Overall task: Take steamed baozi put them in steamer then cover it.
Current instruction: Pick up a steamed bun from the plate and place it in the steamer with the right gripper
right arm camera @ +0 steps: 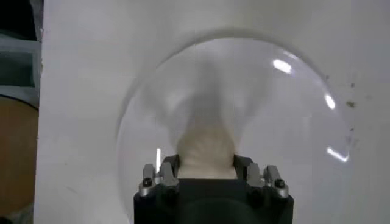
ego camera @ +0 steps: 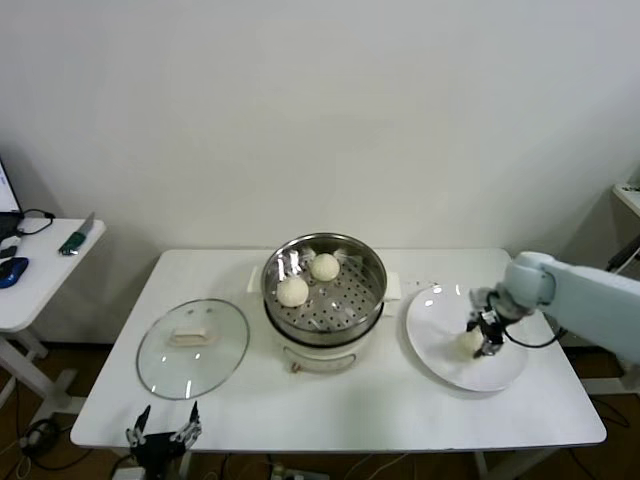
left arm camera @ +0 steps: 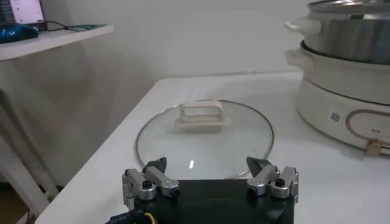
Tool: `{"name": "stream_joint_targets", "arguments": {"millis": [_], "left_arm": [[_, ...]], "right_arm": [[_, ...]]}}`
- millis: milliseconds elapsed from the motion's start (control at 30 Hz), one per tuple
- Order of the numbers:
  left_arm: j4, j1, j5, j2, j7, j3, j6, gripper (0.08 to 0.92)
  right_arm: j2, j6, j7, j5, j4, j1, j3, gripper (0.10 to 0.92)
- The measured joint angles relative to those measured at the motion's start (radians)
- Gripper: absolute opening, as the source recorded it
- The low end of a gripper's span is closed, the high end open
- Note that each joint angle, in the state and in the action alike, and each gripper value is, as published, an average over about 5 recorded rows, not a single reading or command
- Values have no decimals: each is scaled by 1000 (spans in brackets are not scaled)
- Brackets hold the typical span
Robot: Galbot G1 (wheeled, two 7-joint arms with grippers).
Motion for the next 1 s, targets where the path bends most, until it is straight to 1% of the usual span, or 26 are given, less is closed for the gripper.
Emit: {"name": "stream_joint_targets", "arguments": {"millis": [267,500,733,1000], "left_arm": [[4,-5,5,0,1,-1,2,823],[0,-4,6,-2,1,-2,2,823],[-6,4,8,-4,-1,-3,2,823],[-11,13,8,-4,-4,-6,-2,823]], "right_arm": [[104,189,-40,39,50,299,-106,611],[235,329,-42,46,147,473,-121,611],[369,429,-22,6,223,507,-132,611],[493,493,6,-89,219,442,-165,611]]}}
